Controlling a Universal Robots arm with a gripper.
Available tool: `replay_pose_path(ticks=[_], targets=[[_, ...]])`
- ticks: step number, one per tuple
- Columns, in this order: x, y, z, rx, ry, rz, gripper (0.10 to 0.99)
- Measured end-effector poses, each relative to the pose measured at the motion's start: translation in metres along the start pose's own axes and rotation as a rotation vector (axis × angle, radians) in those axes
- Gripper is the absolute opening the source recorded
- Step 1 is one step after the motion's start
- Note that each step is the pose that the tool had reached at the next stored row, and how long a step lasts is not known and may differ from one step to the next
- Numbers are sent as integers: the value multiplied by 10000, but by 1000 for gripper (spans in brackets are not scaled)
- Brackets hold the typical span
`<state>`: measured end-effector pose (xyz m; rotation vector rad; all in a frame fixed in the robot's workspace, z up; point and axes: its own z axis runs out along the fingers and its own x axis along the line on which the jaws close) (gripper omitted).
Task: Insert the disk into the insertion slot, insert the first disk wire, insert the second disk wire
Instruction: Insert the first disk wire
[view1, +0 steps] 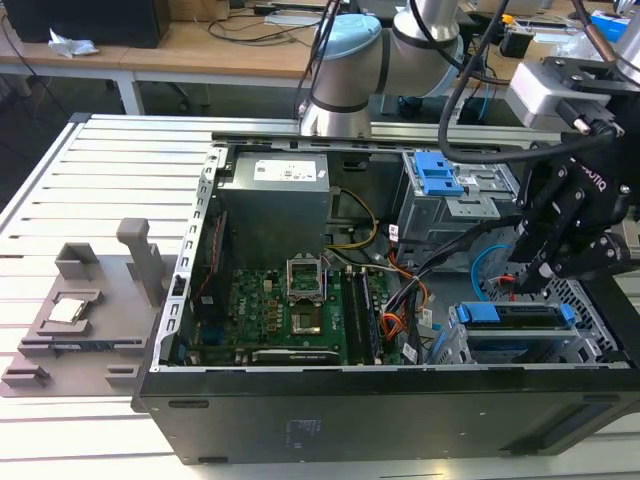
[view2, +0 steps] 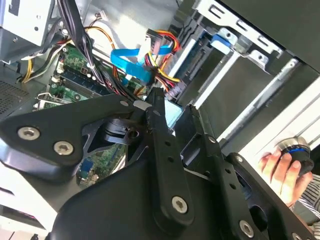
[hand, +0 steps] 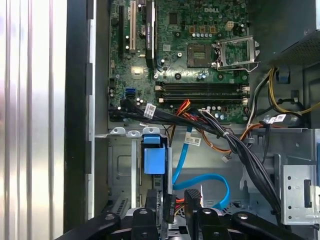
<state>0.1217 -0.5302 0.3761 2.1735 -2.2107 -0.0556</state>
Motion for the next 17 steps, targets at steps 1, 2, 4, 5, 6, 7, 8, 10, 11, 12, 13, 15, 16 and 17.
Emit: replay_pose_path(ticks=[1,2,4,5,6,7,8,10,11,12,13,15,16,17], targets=[[-8,-5,12,-6,0,0,361],[-17,-13,30,-16,-2,1,361],[-30,-33,66,-37,0,1,361],[-31,-51,91,-48,-1,1,361],[-32,-70,115,-58,-1,1,361],[-32,-77,128,-62,0,1,361],[-32,-80,142,-65,-1,1,361],[-32,-81,149,-66,18,3,361],[-32,-82,153,-66,22,2,361],[-32,-82,155,-66,24,3,361],[-32,-82,154,-65,29,2,361],[-32,-82,155,-65,34,3,345],[-32,-82,156,-65,35,3,278],[-32,-82,156,-65,38,3,216]])
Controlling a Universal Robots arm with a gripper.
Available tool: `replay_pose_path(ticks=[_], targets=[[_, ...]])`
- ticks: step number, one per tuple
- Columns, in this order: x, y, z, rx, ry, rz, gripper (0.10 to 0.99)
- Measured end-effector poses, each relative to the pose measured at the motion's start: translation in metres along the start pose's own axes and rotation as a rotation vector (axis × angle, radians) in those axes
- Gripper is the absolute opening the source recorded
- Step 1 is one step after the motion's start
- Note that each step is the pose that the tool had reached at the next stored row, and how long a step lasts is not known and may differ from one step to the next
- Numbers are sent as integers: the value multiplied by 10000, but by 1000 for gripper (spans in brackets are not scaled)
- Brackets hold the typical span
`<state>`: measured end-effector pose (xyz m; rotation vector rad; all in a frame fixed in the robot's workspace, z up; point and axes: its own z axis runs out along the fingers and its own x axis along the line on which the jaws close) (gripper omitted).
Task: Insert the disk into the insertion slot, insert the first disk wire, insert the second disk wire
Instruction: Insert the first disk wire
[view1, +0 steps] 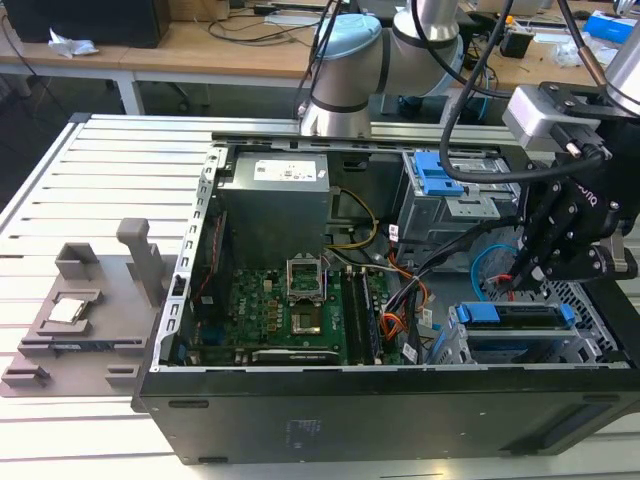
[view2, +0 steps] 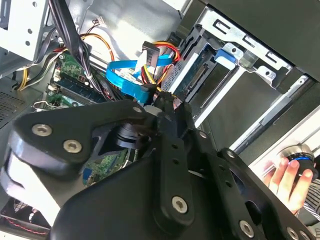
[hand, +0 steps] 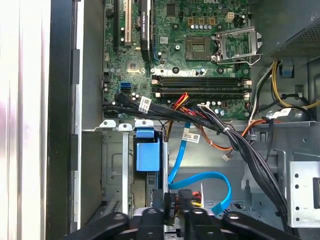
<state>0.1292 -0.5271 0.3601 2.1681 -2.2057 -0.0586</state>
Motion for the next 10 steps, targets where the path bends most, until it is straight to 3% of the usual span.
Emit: replay_pose_path(ticks=[1,10], targets=[[0,0,0,0,3,0,165],[5,0,0,1,16,0,165]])
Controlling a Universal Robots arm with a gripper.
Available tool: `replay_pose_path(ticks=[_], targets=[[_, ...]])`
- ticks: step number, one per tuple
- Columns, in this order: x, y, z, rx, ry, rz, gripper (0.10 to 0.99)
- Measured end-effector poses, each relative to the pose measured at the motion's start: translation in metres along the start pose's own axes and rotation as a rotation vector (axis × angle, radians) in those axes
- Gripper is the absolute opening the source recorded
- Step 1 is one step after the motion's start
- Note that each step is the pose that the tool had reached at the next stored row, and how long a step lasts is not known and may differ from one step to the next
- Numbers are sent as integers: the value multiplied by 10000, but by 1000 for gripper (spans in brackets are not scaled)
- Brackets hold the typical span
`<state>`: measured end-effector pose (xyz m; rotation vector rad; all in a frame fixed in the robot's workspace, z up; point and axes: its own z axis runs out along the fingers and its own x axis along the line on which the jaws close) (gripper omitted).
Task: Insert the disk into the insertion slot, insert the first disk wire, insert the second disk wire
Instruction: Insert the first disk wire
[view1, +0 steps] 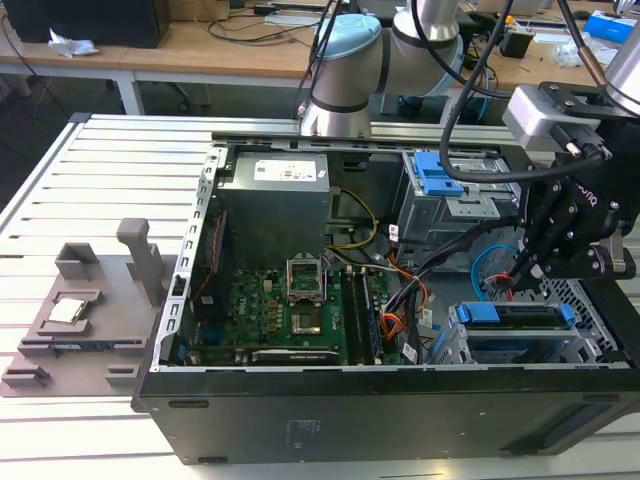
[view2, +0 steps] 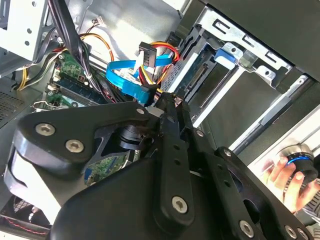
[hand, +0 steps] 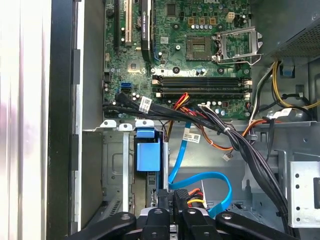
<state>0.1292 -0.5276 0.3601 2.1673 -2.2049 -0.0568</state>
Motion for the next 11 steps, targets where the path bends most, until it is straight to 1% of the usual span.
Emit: replay_pose_path(ticks=[1,2,5,9,11], targets=[[8,0,0,0,-1,0,165],[47,-1,0,0,1,0,165],[120,-2,0,0,1,1,165],[170,-3,1,0,0,0,165],[176,-7,1,0,1,2,165]])
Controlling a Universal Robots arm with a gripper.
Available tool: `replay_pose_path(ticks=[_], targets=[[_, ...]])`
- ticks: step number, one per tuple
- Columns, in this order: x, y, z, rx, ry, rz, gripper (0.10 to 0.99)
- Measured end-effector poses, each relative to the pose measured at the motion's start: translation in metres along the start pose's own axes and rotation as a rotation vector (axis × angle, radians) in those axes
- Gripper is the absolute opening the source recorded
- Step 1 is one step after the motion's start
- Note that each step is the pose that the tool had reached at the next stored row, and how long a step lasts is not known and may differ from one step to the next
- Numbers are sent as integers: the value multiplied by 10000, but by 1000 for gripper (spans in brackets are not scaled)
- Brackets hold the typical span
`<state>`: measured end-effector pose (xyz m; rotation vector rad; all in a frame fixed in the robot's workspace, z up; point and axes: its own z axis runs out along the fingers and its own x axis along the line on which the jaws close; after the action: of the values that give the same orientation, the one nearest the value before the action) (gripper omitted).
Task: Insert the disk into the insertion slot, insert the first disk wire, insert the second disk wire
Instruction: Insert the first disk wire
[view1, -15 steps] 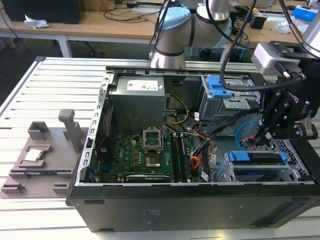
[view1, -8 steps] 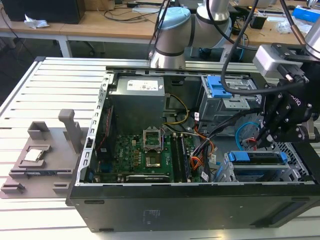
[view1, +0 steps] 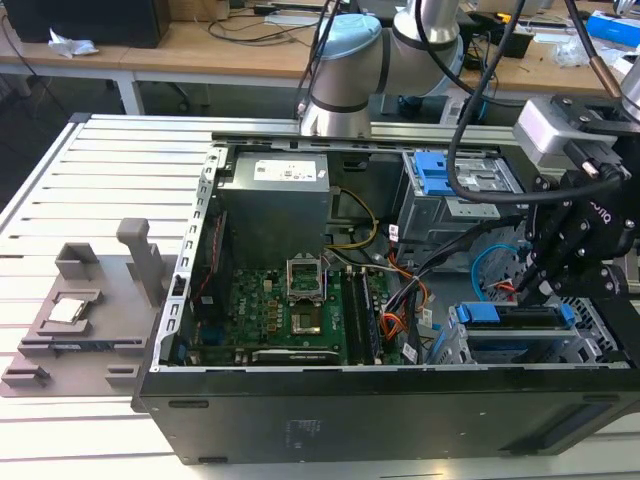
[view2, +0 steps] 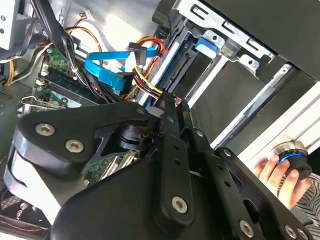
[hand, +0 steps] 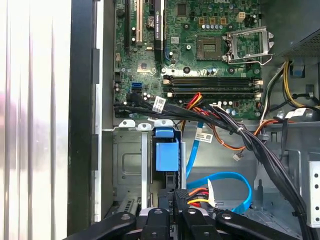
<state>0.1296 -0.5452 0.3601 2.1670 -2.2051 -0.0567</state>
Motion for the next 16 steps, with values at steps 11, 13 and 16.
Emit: replay_pose_path(ticks=[11,13,16], targets=[[-3,-215,-11,-17,0,-8,165],[-4,-246,-11,-20,1,-9,165],[-5,-274,1,-25,1,-9,165]])
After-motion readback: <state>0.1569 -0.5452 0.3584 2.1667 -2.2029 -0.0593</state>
